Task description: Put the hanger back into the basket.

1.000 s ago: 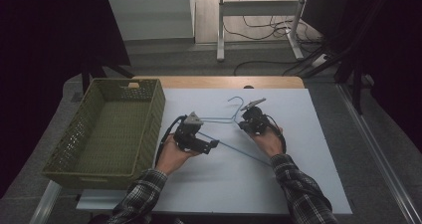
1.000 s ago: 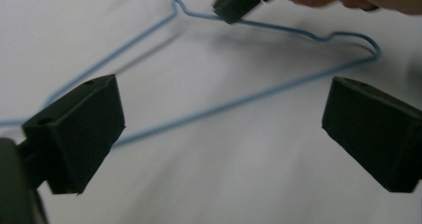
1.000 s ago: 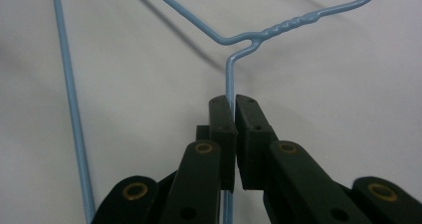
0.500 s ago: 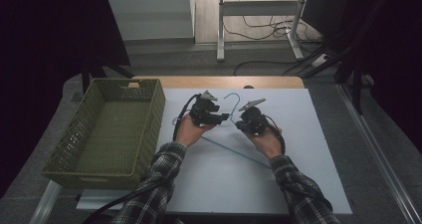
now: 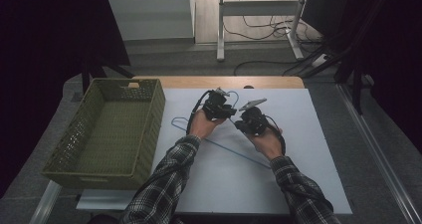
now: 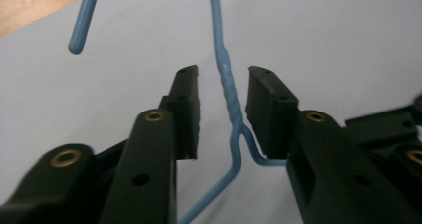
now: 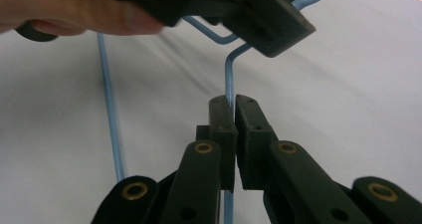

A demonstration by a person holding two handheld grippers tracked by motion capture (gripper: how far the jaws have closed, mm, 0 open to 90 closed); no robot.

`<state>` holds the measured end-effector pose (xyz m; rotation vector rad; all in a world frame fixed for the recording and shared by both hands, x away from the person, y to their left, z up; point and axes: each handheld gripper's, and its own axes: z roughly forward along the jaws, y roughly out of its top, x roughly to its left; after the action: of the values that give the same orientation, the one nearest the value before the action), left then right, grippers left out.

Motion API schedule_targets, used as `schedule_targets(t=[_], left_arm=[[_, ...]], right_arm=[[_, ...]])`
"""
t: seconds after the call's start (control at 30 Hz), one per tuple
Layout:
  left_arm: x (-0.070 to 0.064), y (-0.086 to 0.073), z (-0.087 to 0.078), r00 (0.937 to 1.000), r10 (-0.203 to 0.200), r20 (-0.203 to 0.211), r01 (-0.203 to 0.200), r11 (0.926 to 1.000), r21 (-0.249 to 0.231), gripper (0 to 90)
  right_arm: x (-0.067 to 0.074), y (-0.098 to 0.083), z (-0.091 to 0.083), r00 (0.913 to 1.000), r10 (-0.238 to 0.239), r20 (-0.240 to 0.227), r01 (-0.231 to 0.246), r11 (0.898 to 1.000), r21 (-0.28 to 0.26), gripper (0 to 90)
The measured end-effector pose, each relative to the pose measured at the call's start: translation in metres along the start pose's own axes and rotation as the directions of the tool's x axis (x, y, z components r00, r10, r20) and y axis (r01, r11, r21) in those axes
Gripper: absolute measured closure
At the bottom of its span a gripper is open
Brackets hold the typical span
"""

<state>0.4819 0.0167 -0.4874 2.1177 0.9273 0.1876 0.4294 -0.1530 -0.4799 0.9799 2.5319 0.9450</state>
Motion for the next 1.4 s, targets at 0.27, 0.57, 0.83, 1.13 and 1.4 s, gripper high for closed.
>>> schedule_targets(t=[0.27, 0.57, 0.83, 1.13, 1.4], left_arm=[[-0.006, 0.005, -0.006, 0.9982, -0.048, 0.035, 0.049, 0.9986, -0.02, 85.5], [-0.011, 0.004, -0.035, 0.9977, -0.062, 0.026, 0.064, 0.9942, -0.086, 85.7], [-0.026, 0.001, -0.056, 0.9973, -0.045, 0.057, 0.052, 0.9917, -0.118, 85.6], [-0.033, -0.002, -0.085, 0.9978, 0.048, 0.045, -0.043, 0.9937, -0.104, 64.3], [-0.04, -0.014, -0.141, 0.9825, 0.167, 0.083, -0.163, 0.9853, -0.05, 33.9]], right_arm=[[-0.002, 0.001, -0.005, 0.9982, 0.033, -0.051, -0.033, 0.999, -0.014, 81.7], [-0.005, 0.011, -0.025, 0.9918, 0.089, -0.092, -0.091, 0.996, -0.024, 69.0], [0.012, 0.022, -0.021, 0.996, 0.034, -0.083, -0.033, 0.999, 0.01, 79.6], [0.021, 0.023, -0.034, 0.9919, -0.032, -0.123, 0.033, 0.999, 0.008, 86.5], [0.025, 0.024, -0.064, 0.9867, -0.076, -0.144, 0.073, 0.997, -0.025, 86.5]])
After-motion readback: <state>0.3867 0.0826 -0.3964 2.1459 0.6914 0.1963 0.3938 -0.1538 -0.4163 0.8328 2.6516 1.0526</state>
